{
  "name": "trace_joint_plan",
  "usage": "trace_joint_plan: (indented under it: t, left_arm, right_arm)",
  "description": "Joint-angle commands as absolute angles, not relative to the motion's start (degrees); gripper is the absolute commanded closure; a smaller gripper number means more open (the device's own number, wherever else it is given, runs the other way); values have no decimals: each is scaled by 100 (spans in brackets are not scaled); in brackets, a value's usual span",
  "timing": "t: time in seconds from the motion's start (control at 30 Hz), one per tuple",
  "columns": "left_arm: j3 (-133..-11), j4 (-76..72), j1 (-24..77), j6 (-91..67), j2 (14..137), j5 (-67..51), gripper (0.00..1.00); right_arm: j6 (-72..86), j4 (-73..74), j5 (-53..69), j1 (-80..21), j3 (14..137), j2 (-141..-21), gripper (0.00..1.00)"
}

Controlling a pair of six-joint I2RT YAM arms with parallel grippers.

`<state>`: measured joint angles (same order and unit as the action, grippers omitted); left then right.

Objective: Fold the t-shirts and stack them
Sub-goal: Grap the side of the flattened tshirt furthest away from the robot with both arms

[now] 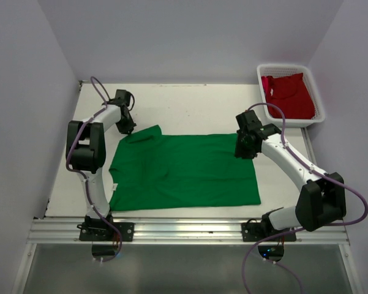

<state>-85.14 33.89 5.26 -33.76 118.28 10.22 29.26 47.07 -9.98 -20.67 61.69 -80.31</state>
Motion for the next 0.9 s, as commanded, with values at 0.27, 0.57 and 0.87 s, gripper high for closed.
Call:
trace_joint_plan:
  t: [0.27, 0.57, 0.87]
  left_arm:
    - [-8675, 3384, 483, -3270, 11567, 1037, 100]
    - [-8886, 3472, 483, -3147, 11294, 1108, 100]
    - [-8886, 3489, 483, -3120, 11382, 1002, 90]
  right_arm:
    - [2848, 4562, -1169, -2083, 6126, -8059, 72]
    - [2856, 4535, -1116, -2083, 6135, -8121, 72]
    - [2856, 4526, -1125, -2074, 6126, -8112, 72]
